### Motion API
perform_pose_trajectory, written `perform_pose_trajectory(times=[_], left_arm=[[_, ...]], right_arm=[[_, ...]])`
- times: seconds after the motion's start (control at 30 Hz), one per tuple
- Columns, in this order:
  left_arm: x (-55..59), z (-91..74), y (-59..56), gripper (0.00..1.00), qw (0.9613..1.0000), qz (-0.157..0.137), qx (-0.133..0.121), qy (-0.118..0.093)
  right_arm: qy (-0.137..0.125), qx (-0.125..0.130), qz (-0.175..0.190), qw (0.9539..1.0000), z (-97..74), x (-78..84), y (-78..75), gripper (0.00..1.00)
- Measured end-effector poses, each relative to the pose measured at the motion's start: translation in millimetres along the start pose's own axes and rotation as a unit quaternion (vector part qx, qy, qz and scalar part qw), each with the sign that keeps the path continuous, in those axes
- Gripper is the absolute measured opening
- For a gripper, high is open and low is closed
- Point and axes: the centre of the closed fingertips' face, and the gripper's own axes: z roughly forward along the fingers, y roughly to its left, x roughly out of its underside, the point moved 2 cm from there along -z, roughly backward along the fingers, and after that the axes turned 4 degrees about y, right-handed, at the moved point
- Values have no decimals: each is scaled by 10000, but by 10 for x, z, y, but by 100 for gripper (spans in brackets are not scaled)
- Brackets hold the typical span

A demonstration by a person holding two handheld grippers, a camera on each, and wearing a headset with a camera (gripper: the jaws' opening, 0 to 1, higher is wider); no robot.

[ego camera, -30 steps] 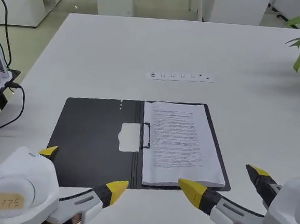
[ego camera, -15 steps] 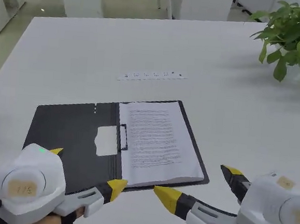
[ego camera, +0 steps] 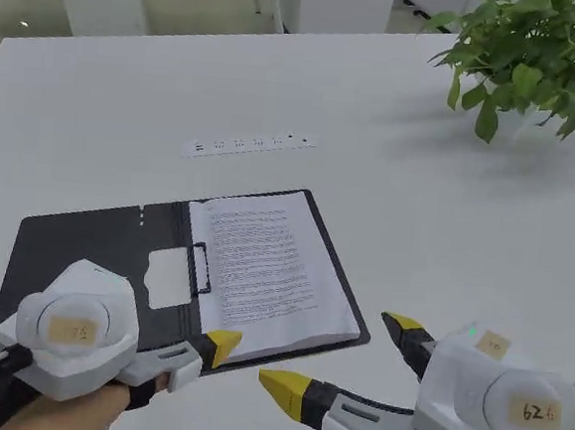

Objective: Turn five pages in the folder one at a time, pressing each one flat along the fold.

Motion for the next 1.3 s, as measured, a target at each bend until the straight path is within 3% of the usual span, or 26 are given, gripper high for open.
perform_pose_trajectory(times=[0.57, 0.97, 1.3], left_arm=[[80, 622, -322, 85, 9984, 209, 408, 333], [175, 1013, -428, 83, 9970, 255, 490, 545], [212, 1295, -554, 80, 9971, 129, 489, 567]], right_arm=[[-72, 257, 21, 9996, -17, 20, -103, 94], [-217, 387, 101, 9990, -32, 1, -155, 91], [-229, 452, 89, 9987, -24, 2, -177, 89]])
